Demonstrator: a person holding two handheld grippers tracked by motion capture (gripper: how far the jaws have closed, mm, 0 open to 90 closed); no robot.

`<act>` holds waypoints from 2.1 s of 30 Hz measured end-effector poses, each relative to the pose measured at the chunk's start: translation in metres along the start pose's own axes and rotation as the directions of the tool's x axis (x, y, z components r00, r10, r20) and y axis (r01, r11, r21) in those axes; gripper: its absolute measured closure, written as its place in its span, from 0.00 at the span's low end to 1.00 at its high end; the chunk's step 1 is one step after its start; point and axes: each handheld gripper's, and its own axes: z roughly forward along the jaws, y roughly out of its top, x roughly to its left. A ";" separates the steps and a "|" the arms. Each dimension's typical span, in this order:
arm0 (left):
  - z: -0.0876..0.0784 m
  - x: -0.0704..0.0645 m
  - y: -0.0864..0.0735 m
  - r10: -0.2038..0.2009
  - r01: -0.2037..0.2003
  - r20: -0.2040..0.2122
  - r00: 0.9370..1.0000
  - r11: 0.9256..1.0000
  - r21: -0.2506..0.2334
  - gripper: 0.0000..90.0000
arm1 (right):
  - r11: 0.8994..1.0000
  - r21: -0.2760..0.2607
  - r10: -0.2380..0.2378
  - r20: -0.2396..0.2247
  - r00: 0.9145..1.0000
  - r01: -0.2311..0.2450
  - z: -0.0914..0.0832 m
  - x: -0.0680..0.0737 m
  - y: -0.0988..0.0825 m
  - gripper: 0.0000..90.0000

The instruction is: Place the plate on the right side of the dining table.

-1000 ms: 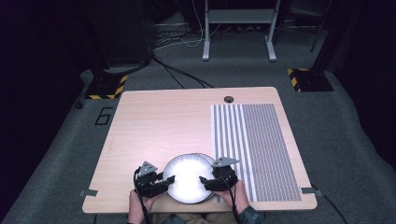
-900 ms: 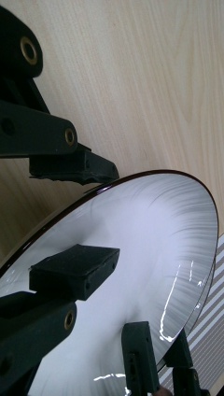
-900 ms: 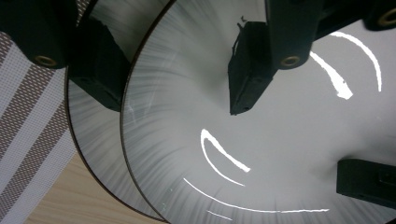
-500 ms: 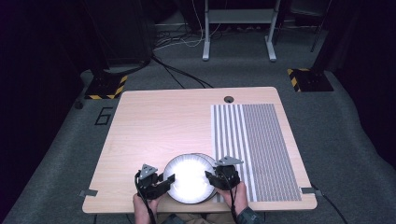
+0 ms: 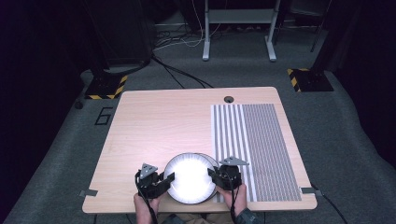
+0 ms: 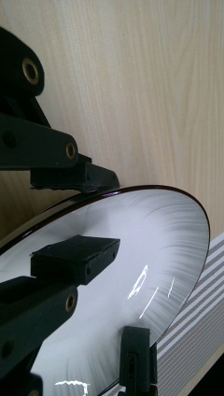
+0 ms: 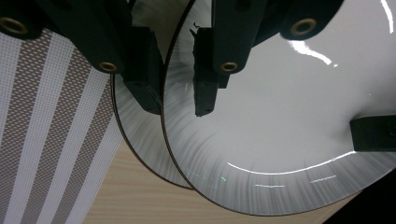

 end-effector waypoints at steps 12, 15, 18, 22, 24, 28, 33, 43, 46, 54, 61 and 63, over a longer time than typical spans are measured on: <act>-0.002 -0.007 0.007 -0.001 0.000 -0.017 1.000 0.999 -0.051 0.78 | 0.994 -0.094 0.054 -0.021 0.998 -0.056 -0.015 -0.004 0.008 0.91; -0.005 -0.008 0.009 -0.010 0.008 -0.015 1.000 0.997 -0.080 0.79 | 0.991 -0.114 0.060 -0.030 0.998 -0.063 -0.020 -0.004 0.010 0.92; -0.006 -0.009 0.011 -0.018 0.016 -0.012 1.000 0.994 -0.106 0.82 | 0.988 -0.140 0.063 -0.031 0.998 -0.066 -0.025 -0.002 0.013 0.94; -0.006 -0.010 0.013 -0.020 0.020 -0.006 1.000 0.993 -0.120 0.83 | 0.986 -0.154 0.061 -0.026 0.998 -0.064 -0.029 -0.002 0.014 0.94; -0.007 -0.012 0.015 -0.009 0.008 -0.012 1.000 0.993 -0.122 0.84 | 0.986 -0.157 0.058 -0.026 0.998 -0.062 -0.031 -0.002 0.014 0.94; -0.009 -0.014 0.017 -0.004 0.003 -0.004 1.000 0.992 -0.127 0.83 | 0.982 -0.183 0.039 -0.012 0.999 -0.041 -0.037 0.000 0.014 0.94; -0.011 -0.018 0.021 0.009 -0.009 0.002 1.000 0.989 -0.145 0.83 | 0.978 -0.206 0.022 0.002 1.000 -0.021 -0.044 0.001 0.018 0.94; -0.008 -0.030 0.032 0.040 -0.036 0.025 0.999 0.988 -0.147 0.83 | 0.977 -0.213 0.017 0.031 0.999 -0.010 -0.057 -0.004 0.024 0.94; -0.007 -0.032 0.034 0.045 -0.040 0.029 0.999 0.988 -0.149 0.83 | 0.976 -0.216 0.015 0.038 0.999 -0.006 -0.062 -0.006 0.025 0.94; -0.004 -0.038 0.040 0.046 -0.040 0.033 0.998 0.987 -0.154 0.83 | 0.974 -0.228 0.022 0.047 0.999 -0.010 -0.066 -0.010 0.027 0.94; -0.001 -0.046 0.046 0.060 -0.052 0.046 0.997 0.986 -0.158 0.84 | 0.971 -0.237 0.027 0.055 0.998 -0.013 -0.072 -0.016 0.030 0.94; 0.001 -0.048 0.048 0.058 -0.049 0.056 0.997 0.987 -0.156 0.84 | 0.970 -0.242 0.030 0.056 0.998 -0.015 -0.075 -0.020 0.030 0.94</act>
